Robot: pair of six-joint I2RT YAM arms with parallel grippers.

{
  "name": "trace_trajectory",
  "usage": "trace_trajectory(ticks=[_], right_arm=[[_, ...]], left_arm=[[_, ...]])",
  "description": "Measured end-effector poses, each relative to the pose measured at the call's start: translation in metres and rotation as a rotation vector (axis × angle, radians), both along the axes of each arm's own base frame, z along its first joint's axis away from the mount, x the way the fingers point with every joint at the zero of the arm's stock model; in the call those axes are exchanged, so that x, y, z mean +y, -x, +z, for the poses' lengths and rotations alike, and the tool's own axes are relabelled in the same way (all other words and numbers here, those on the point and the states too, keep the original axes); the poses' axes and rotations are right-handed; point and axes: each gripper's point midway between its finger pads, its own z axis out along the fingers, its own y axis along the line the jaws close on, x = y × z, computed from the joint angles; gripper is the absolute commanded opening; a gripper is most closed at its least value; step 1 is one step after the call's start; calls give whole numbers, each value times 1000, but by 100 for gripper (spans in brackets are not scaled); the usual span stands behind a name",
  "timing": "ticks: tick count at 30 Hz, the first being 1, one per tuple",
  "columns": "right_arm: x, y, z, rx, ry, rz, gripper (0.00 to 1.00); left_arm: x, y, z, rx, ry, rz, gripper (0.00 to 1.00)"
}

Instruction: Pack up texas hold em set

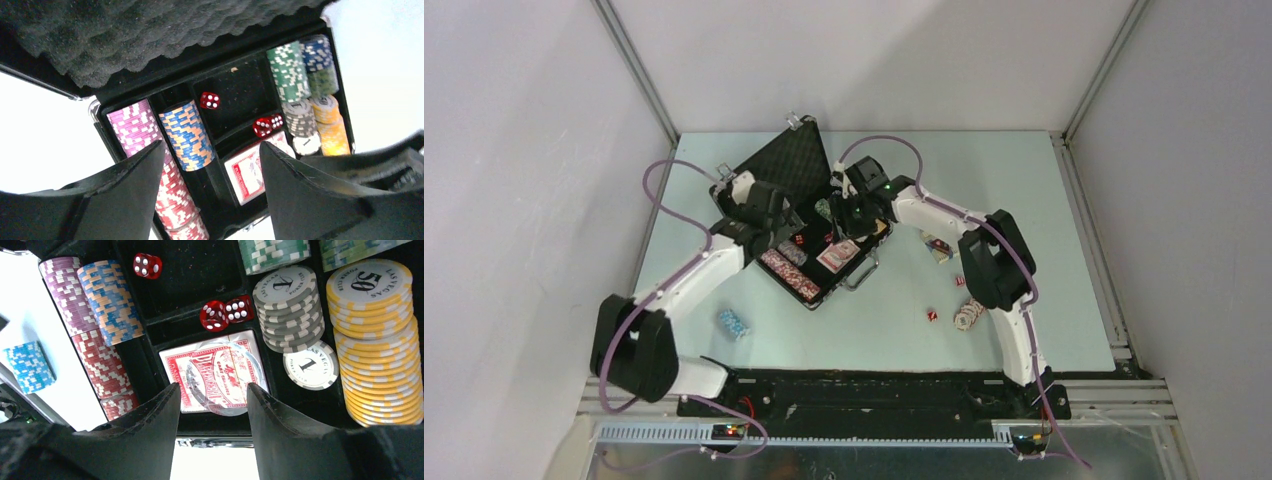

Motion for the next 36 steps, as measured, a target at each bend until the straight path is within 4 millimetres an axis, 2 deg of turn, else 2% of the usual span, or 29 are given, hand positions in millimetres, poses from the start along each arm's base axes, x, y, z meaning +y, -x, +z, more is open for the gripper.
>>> trace_trajectory(ticks=[3, 7, 10, 14, 18, 22, 28, 30, 36], right_arm=[[-4, 1, 2, -31, -2, -12, 56], [-17, 4, 17, -85, -2, -47, 56], [-18, -1, 38, -152, -32, -77, 55], [-5, -9, 53, -235, -54, -95, 53], [22, -12, 58, -259, -93, -93, 53], [52, -20, 52, -235, -176, -133, 53], [85, -40, 27, -151, -254, -204, 58], [92, -39, 17, -115, -266, -210, 58], [112, -35, -5, -49, -278, -204, 50]], left_arm=[[-1, 9, 15, -73, -24, -102, 98], [3, 40, 26, -152, -28, -207, 100], [6, 51, 35, -193, -31, -240, 100], [17, 64, 40, -232, -35, -235, 100], [39, 81, 31, -234, -41, -183, 100], [55, 98, 27, -246, -30, -139, 100], [66, 107, 32, -260, -3, -95, 100], [69, 109, 30, -250, 0, -86, 100], [70, 112, 26, -225, 9, -77, 100]])
